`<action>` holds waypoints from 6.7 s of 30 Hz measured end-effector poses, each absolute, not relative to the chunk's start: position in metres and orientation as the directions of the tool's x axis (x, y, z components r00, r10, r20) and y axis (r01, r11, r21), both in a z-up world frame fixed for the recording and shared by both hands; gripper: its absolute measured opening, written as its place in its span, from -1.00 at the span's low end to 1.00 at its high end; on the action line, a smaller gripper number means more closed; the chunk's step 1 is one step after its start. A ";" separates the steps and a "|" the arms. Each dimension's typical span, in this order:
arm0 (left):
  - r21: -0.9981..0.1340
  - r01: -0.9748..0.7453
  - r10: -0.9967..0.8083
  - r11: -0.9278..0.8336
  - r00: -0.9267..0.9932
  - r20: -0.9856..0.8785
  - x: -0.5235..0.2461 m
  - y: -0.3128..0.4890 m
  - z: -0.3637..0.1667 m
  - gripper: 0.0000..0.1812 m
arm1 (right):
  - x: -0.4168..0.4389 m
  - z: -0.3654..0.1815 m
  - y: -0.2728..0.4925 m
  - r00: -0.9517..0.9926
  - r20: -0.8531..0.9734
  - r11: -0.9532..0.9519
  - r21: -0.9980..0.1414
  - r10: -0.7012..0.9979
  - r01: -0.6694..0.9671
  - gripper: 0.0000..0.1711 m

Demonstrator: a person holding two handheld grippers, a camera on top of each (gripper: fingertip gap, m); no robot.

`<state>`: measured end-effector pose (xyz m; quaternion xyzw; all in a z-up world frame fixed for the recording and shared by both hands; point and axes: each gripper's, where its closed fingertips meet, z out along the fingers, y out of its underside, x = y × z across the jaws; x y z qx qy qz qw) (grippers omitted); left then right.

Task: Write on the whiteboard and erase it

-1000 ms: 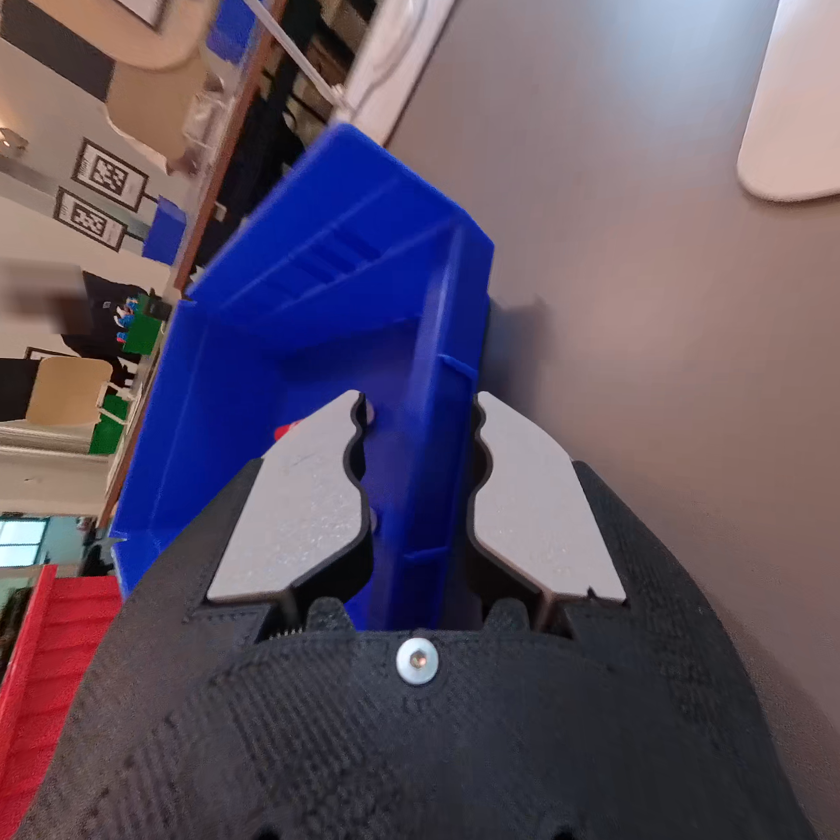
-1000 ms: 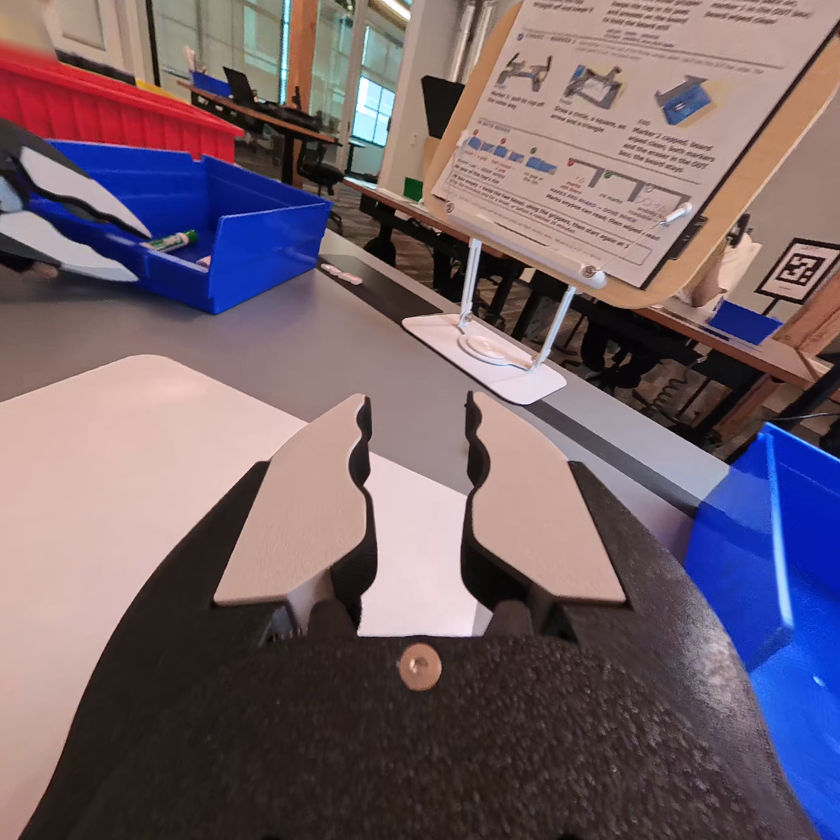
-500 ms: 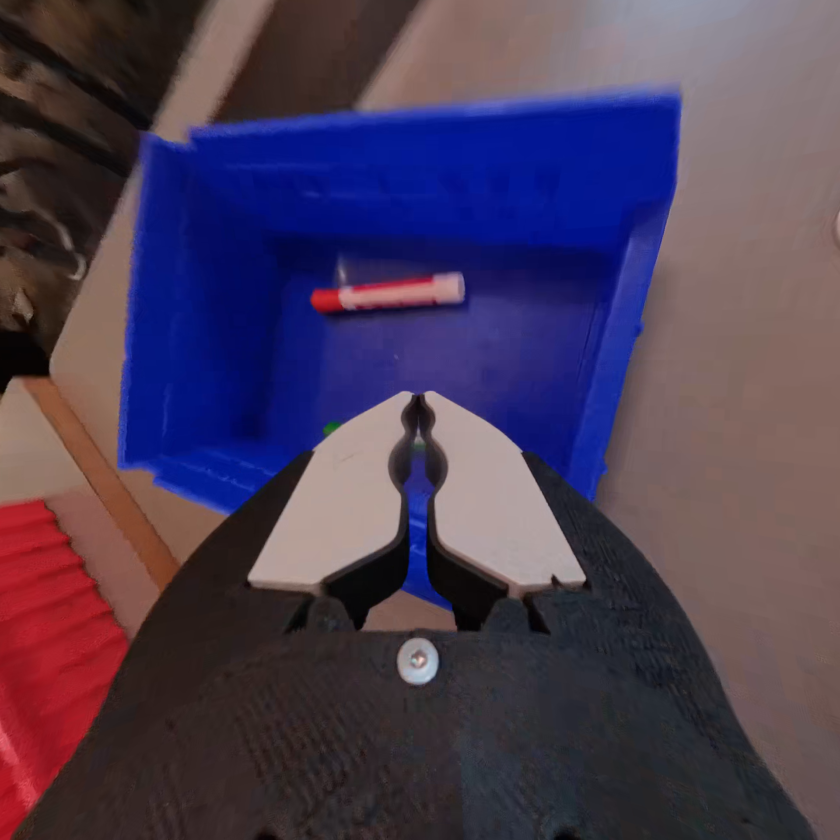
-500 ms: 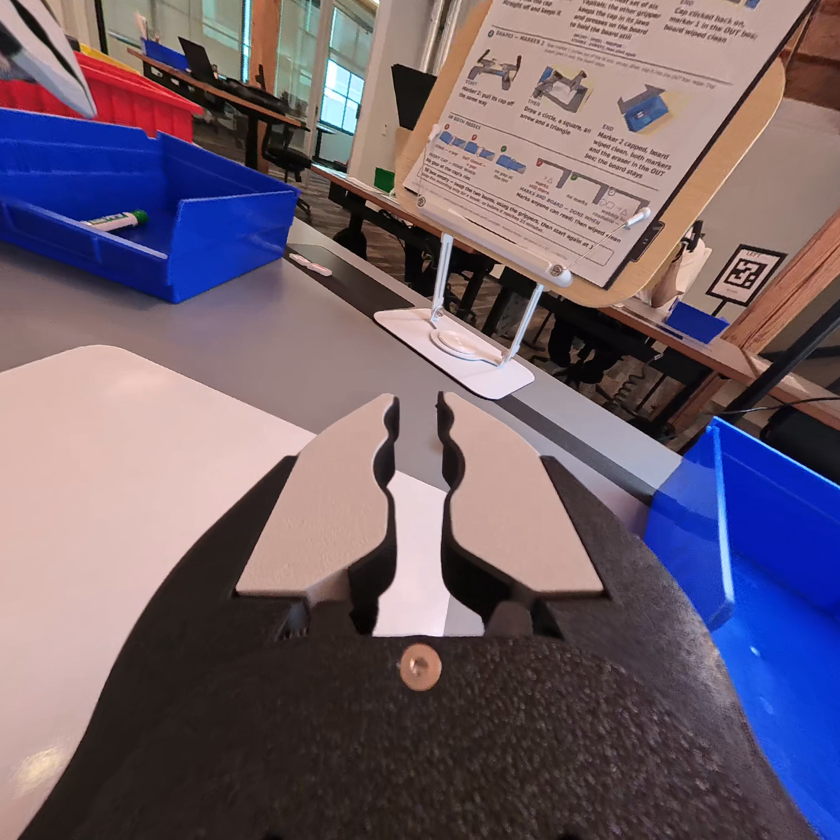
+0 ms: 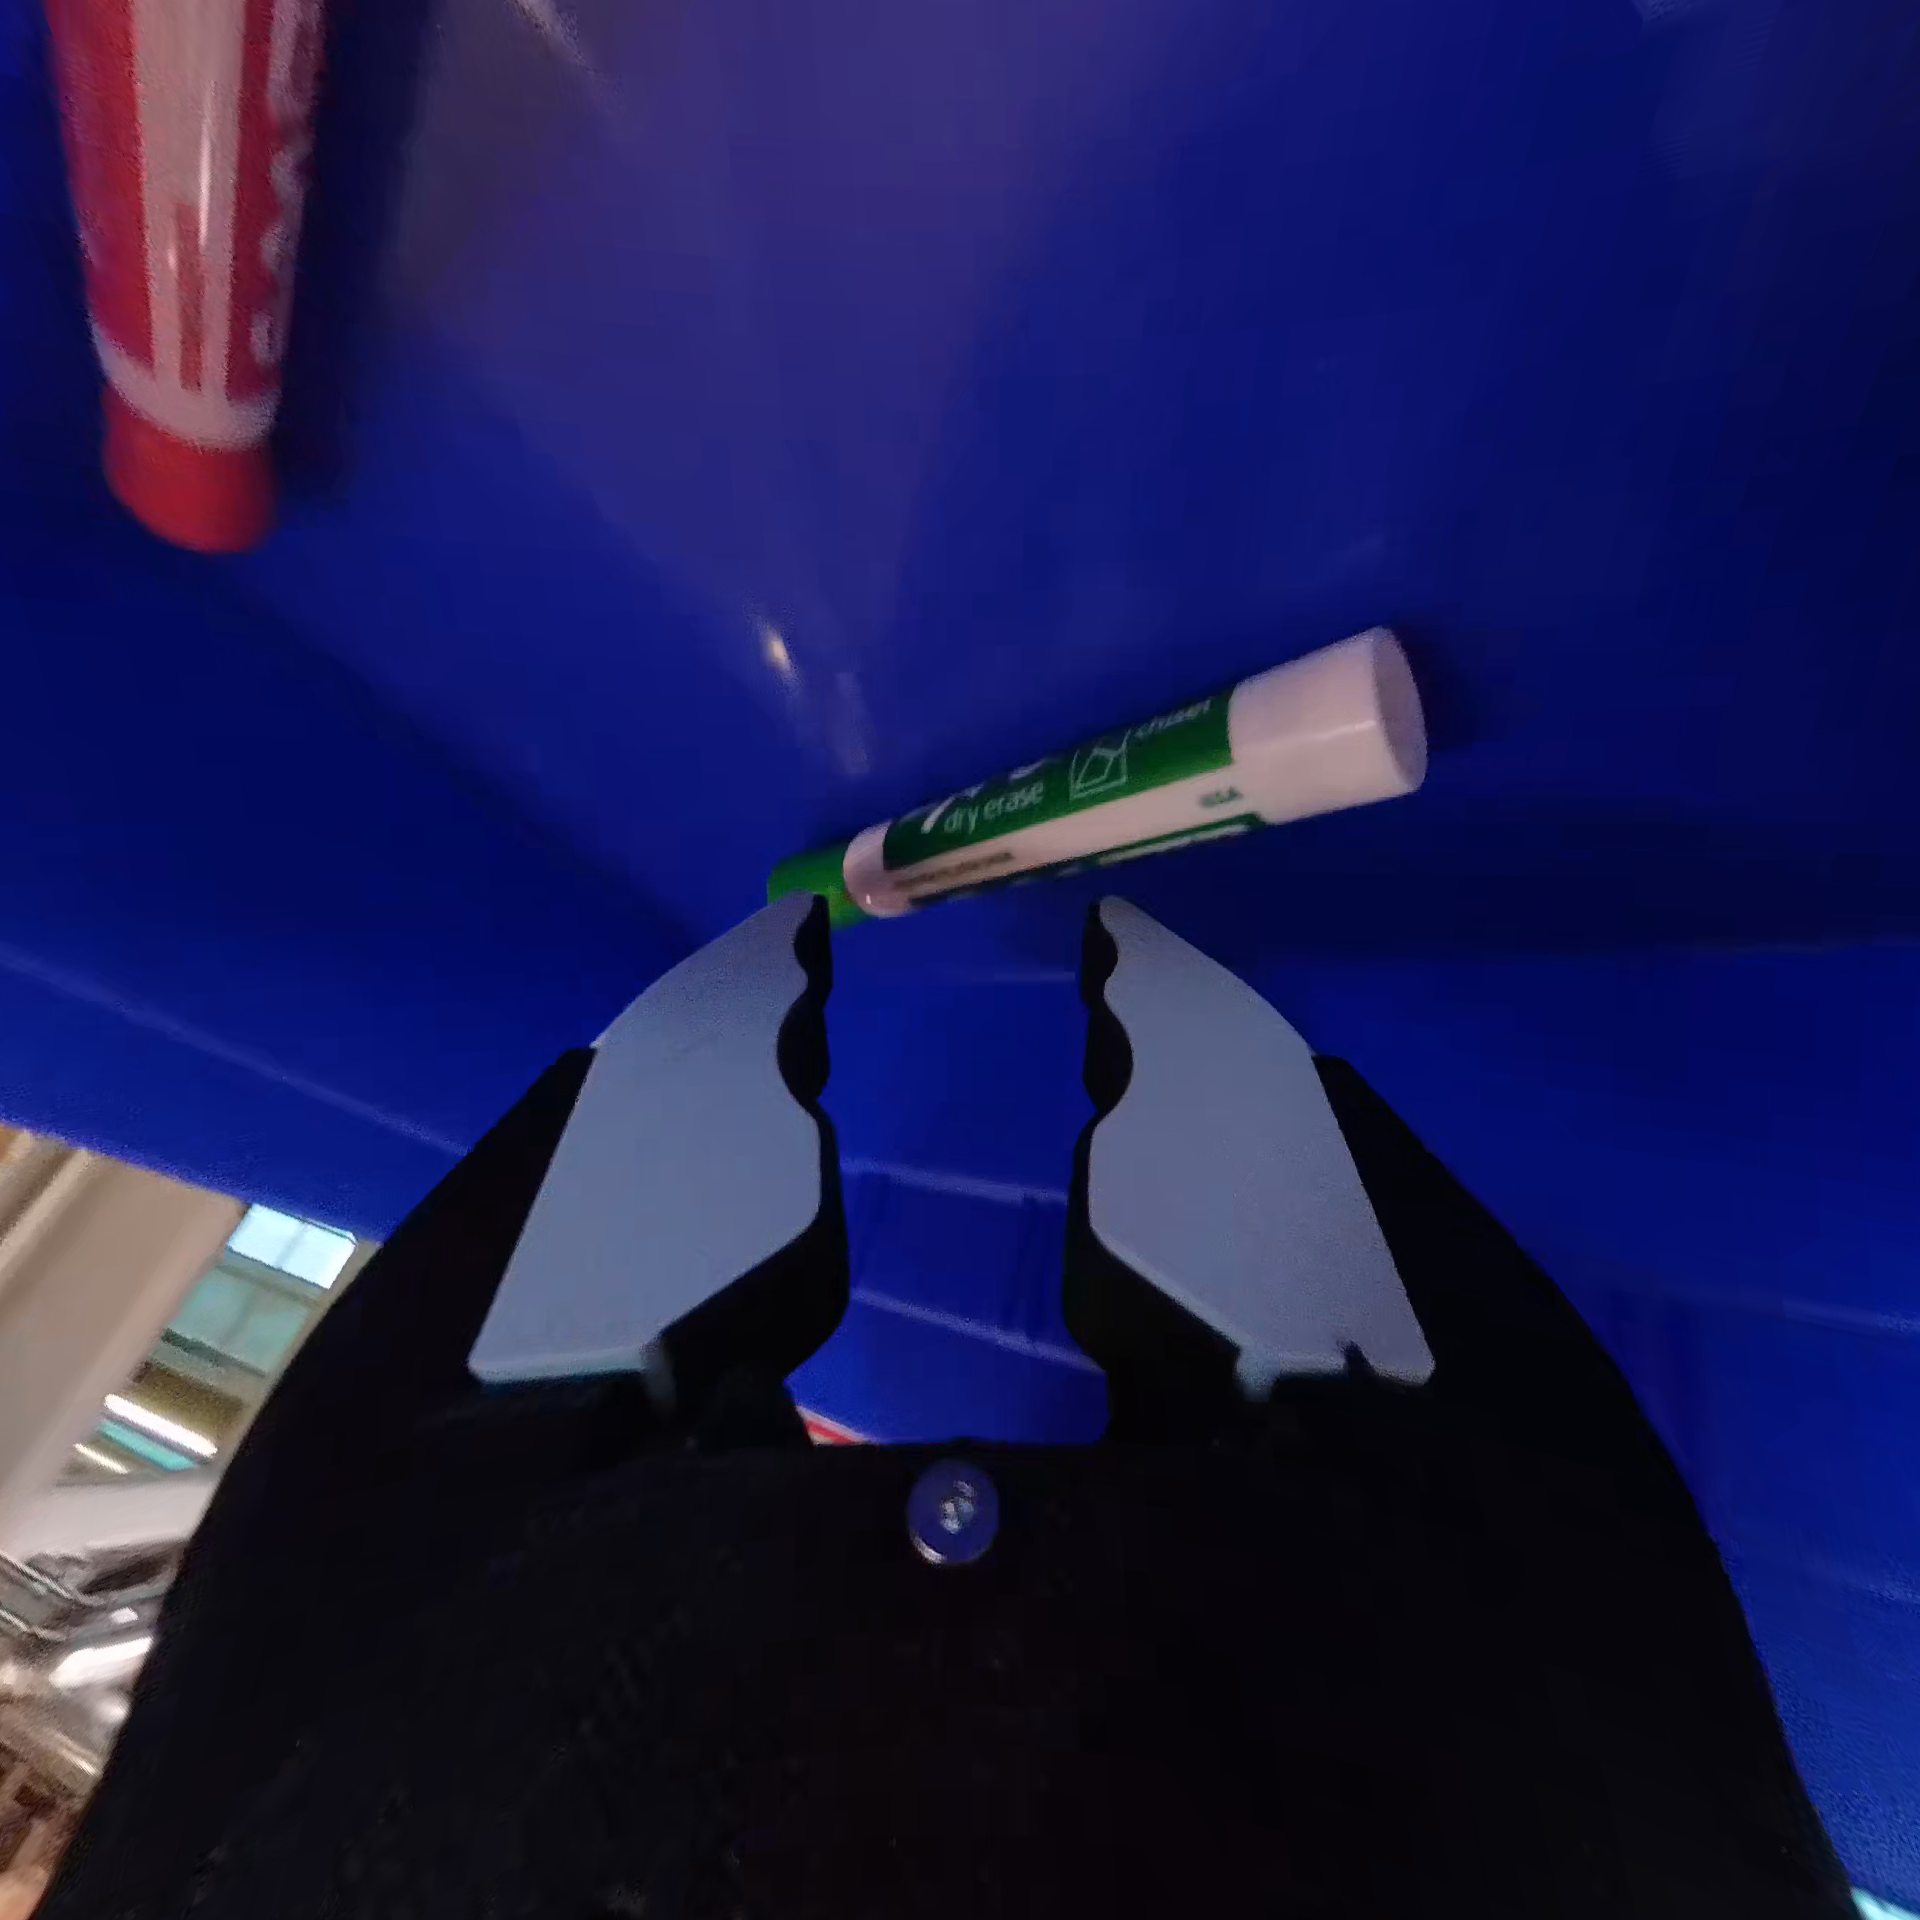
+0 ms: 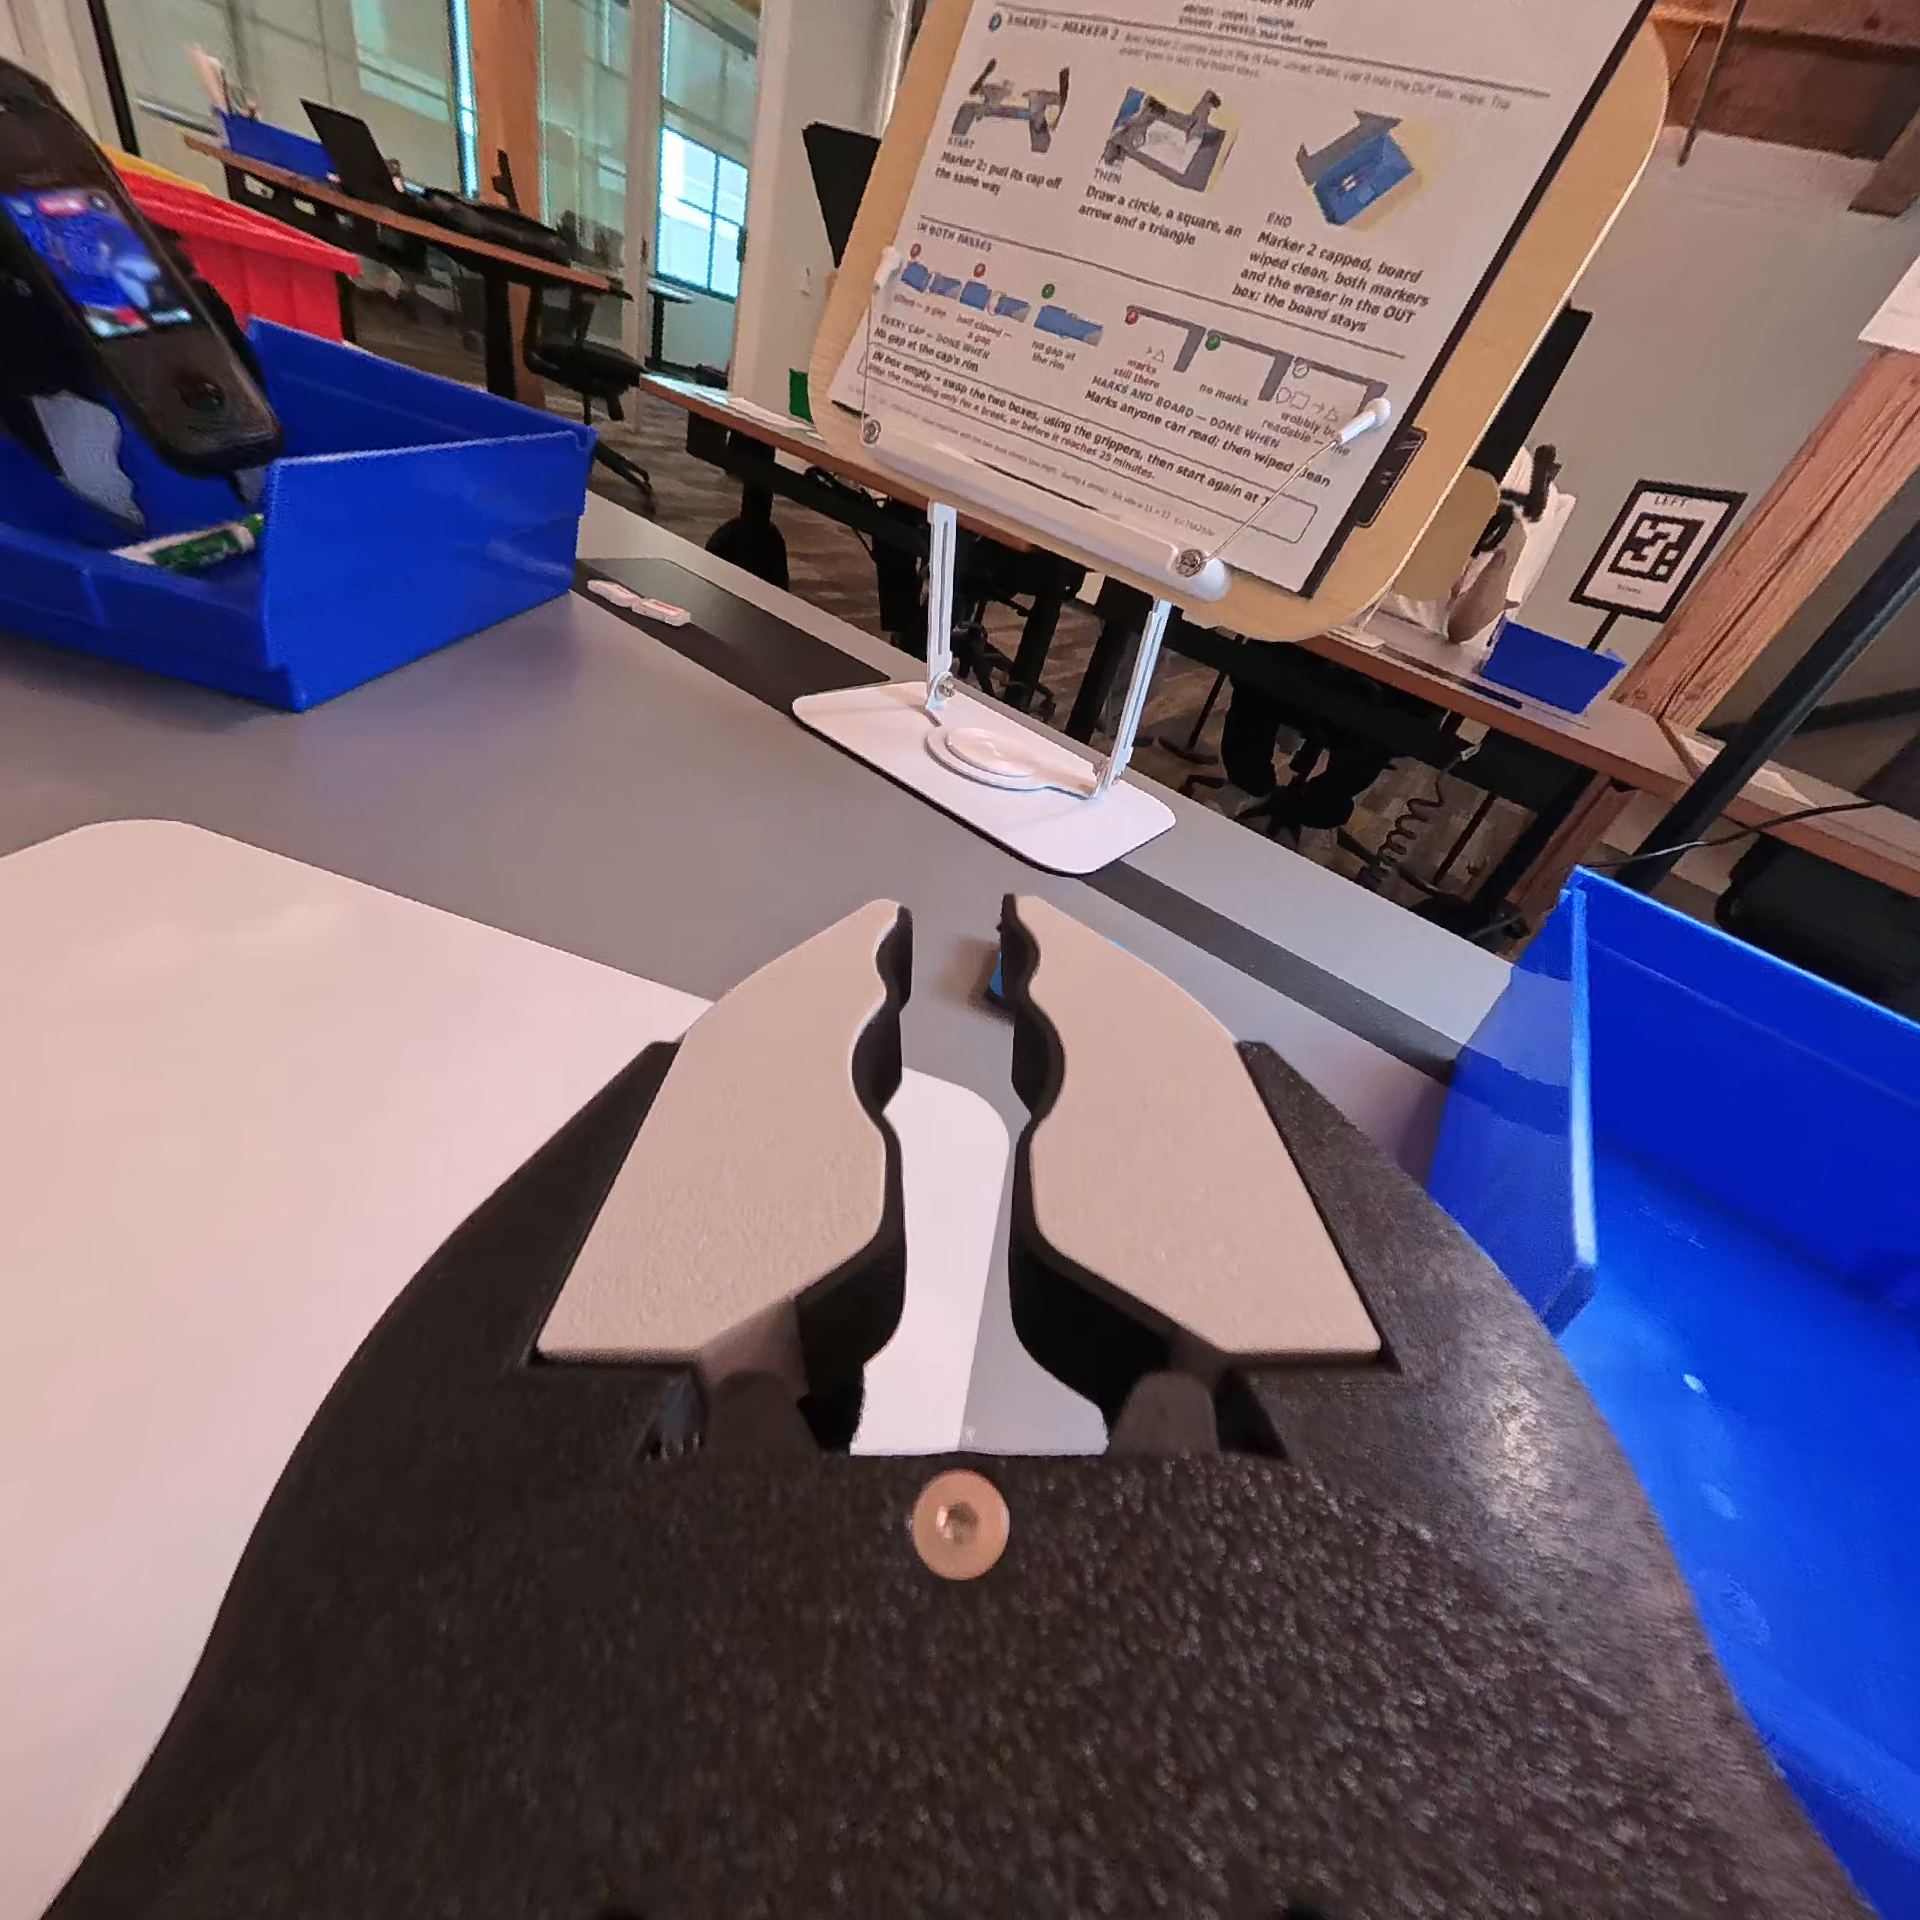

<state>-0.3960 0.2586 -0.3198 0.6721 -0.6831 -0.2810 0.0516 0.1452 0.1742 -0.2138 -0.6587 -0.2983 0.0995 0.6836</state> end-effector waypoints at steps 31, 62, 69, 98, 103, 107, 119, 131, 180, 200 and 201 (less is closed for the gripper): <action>-0.255 -0.904 -0.665 0.345 -0.044 -0.745 -0.061 0.112 -0.283 -0.81 | -0.021 -0.243 0.070 0.299 0.535 0.387 -0.814 0.790 0.434 -0.47; -0.950 -0.287 -0.972 0.120 0.160 -0.171 -0.046 0.076 -0.231 -0.61 | 0.001 -0.210 0.068 0.248 0.012 0.012 -1.000 0.969 0.003 -0.76; -0.976 -0.207 -0.988 0.064 0.124 -0.092 -0.045 0.070 -0.223 -0.75 | 0.006 -0.203 0.066 0.172 -0.138 -0.121 -0.987 0.975 -0.107 -0.76; -0.954 -0.299 -0.995 -0.031 -0.086 0.059 -0.048 0.044 -0.248 -0.80 | -0.019 -0.248 0.043 0.143 0.145 0.106 -0.963 0.979 0.249 -0.49; -0.961 -0.254 -0.983 -0.111 -0.117 0.144 -0.044 0.039 -0.245 -0.80 | -0.028 -0.249 0.038 0.131 0.147 0.112 -0.964 0.980 0.241 -0.49; -0.956 -0.264 -0.980 -0.126 -0.115 0.161 -0.040 0.037 -0.247 -0.80 | -0.032 -0.250 0.035 0.123 0.145 0.112 -0.963 0.982 0.246 -0.49; -0.950 -0.245 -0.963 -0.192 -0.138 0.230 -0.034 0.031 -0.245 -0.80 | -0.038 -0.249 0.033 0.125 0.139 0.106 -0.964 0.982 0.242 -0.52; -0.933 -0.301 -0.961 -0.200 -0.128 0.247 -0.034 0.030 -0.253 -0.80 | -0.041 -0.250 0.030 0.134 0.112 0.076 -0.966 0.985 0.245 -0.49; -0.989 -0.130 -0.996 -0.073 0.059 0.065 -0.091 0.064 -0.205 -0.81 | 0.023 -0.162 0.055 0.082 -0.117 -0.105 -0.985 0.990 -0.134 -0.64; -0.926 -0.375 -0.962 0.041 0.236 -0.138 -0.120 0.102 -0.279 -0.80 | -0.040 -0.249 0.086 0.127 0.059 -0.005 -0.893 0.990 0.450 -0.61; -0.923 -0.382 -0.962 0.048 0.232 -0.146 -0.122 0.101 -0.280 -0.80 | -0.044 -0.252 0.086 0.115 0.065 0.003 -0.884 0.991 0.467 -0.61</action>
